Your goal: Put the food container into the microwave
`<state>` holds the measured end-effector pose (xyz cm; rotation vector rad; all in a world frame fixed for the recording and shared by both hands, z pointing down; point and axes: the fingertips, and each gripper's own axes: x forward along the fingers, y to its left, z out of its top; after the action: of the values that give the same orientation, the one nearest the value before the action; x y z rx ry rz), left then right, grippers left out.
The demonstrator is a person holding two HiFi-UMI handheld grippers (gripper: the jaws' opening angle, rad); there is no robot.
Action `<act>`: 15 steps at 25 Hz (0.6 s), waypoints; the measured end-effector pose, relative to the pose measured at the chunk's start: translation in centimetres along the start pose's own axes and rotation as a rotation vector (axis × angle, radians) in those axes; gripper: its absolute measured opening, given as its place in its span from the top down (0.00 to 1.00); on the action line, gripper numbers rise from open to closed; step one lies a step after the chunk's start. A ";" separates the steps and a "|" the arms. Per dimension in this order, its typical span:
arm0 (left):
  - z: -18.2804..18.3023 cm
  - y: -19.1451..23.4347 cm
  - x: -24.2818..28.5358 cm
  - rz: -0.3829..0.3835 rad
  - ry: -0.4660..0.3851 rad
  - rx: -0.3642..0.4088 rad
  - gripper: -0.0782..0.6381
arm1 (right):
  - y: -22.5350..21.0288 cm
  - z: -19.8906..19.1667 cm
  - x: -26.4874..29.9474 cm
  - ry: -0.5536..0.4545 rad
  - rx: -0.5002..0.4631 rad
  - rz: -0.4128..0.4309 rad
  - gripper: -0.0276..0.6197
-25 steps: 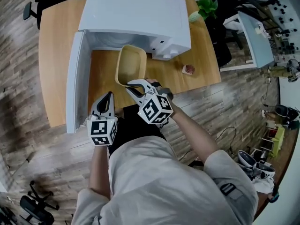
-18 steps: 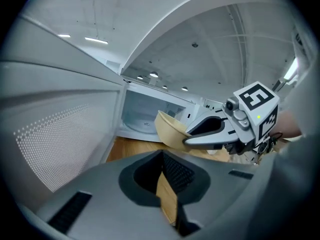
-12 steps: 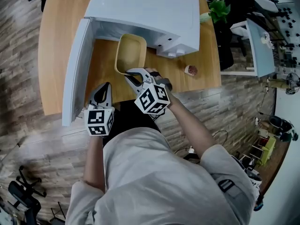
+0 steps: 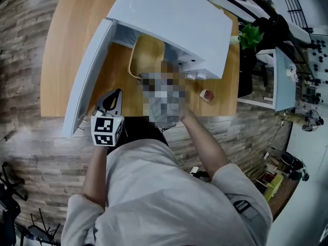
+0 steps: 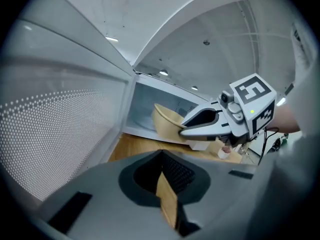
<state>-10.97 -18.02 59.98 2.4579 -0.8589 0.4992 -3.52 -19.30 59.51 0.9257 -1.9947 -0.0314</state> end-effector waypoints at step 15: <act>0.4 1.5 1.5 0.066 0.005 -0.044 0.87 | -1.9 -1.6 2.7 0.048 -0.066 0.038 0.88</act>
<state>-10.77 -20.02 60.87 2.3935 -0.9419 0.5044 -2.01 -21.83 61.78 0.8385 -1.9546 -0.0522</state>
